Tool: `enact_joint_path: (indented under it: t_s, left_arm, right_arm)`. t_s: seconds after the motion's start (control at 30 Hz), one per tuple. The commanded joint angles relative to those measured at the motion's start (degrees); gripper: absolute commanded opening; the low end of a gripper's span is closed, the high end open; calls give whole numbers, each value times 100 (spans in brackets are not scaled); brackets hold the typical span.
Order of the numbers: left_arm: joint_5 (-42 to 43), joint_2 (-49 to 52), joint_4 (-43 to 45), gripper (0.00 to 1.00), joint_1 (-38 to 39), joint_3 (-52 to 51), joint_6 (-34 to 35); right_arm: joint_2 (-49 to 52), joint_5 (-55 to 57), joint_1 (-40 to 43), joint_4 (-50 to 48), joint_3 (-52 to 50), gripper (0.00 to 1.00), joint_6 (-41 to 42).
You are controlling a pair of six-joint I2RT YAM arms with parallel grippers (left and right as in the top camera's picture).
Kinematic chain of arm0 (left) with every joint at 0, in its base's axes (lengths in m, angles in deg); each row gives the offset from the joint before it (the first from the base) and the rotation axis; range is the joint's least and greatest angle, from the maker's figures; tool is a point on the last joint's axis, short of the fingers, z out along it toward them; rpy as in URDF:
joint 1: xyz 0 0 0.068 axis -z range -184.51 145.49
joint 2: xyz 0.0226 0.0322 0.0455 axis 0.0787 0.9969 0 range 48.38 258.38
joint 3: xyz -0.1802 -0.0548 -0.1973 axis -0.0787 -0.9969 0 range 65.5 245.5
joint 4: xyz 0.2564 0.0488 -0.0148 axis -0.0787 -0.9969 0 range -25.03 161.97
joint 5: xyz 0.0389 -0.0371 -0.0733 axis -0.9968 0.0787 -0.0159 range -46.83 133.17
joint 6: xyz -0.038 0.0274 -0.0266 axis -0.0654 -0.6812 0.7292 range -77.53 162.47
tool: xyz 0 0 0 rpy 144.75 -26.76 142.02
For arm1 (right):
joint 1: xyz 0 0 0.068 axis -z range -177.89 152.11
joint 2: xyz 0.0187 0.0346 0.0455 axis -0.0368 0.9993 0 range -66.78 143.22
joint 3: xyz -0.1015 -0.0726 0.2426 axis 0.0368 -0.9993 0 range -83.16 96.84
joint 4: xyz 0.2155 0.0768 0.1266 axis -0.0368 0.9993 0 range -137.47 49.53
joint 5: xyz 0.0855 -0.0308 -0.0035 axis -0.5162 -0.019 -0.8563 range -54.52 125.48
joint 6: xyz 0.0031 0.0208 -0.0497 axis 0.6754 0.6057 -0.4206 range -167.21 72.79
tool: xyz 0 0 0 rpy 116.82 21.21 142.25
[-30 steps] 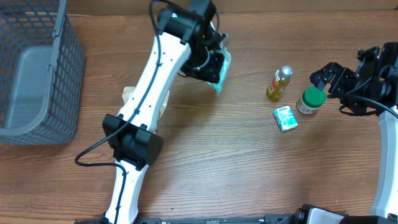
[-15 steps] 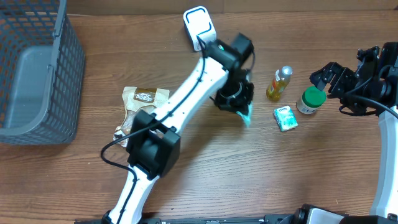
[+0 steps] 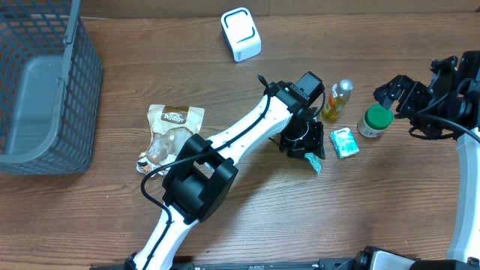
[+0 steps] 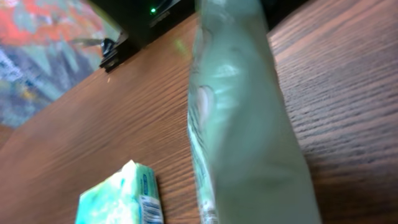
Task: Scan the item barcode
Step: 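Carry the wipes pack right and set it down beside the Kleenex, then move the left gripper back left over the snack bag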
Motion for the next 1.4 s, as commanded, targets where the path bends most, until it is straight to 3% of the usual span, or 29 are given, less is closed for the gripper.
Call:
enact_joint_path:
  t_s: [0.0,0.1,0.2,0.4,0.53,0.87,1.1,1.37]
  left_arm:
    - [-52,-7,11,60,2,7,26]
    - [-57,-7,-4,80,2,7,-317]
    - [-59,-9,-59,87,2,7,-713]
    - [-61,-44,-426,80,-168,13,-1241]
    - [-361,-389,-988,55,-485,13,-1698]
    - [-2765,-1971,-2636,57,-1294,13,-1742]
    - [-3939,-2271,-3825,63,-1856,11,-1738]
    - [-4675,-2264,-3821,71,-2542,-527,-1327]
  right_arm:
    - [-87,17,11,-17,61,100,9]
    - [-87,17,11,-17,61,100,9]
    - [-87,17,11,-17,61,100,9]
    - [-87,17,11,-17,61,100,9]
    - [-87,17,11,-17,61,100,9]
    - [-87,17,11,-17,61,100,9]
    - [-87,17,11,-17,61,100,9]
    - [-87,17,11,-17,61,100,9]
